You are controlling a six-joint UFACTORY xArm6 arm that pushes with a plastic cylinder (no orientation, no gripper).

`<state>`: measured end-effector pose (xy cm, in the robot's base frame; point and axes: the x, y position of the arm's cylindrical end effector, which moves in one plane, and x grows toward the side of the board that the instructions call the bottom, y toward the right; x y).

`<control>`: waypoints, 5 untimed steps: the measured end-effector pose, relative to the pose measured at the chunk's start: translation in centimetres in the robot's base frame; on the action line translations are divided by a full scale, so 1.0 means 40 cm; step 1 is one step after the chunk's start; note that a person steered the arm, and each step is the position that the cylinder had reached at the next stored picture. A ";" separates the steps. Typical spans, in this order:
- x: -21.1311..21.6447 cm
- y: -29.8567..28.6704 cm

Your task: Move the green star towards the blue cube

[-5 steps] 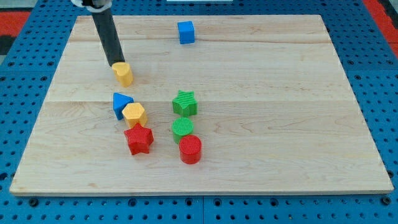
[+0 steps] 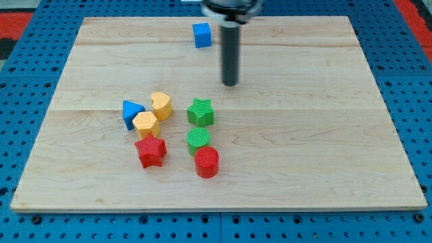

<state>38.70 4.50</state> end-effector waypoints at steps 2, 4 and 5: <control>0.223 -0.056; 0.188 -0.210; 0.167 -0.268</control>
<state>45.37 -6.24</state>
